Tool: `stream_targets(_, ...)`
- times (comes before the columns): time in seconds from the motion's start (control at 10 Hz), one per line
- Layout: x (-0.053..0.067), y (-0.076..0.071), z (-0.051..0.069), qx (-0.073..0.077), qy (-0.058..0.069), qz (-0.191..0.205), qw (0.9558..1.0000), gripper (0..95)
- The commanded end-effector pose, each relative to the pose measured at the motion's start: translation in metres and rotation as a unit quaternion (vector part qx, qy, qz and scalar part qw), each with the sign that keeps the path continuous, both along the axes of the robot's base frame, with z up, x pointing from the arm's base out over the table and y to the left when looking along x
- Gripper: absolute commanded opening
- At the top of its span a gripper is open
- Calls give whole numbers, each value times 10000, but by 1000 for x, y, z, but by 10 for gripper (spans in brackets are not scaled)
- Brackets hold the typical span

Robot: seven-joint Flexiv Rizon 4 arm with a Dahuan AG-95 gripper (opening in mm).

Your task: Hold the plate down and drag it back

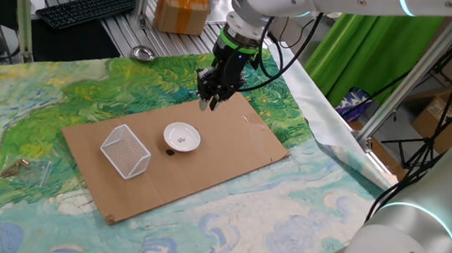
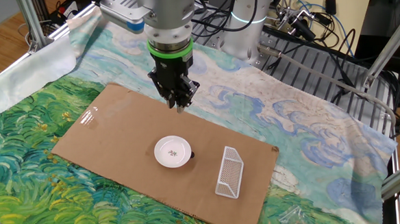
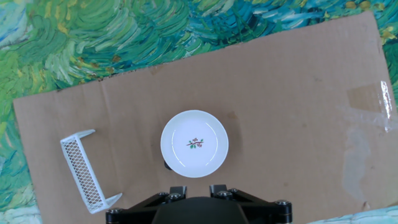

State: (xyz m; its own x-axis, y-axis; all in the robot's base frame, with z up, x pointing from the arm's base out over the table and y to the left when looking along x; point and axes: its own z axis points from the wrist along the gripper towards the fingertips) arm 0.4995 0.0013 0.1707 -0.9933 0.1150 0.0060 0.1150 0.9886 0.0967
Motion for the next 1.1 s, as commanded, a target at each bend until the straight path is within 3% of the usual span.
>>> stream_targets(0.1, 0, 0, 0, 19, -11, -15, 10000, 190)
stream_targets(1.1, 0, 1, 0, 56, -15, 74, 10000, 190)
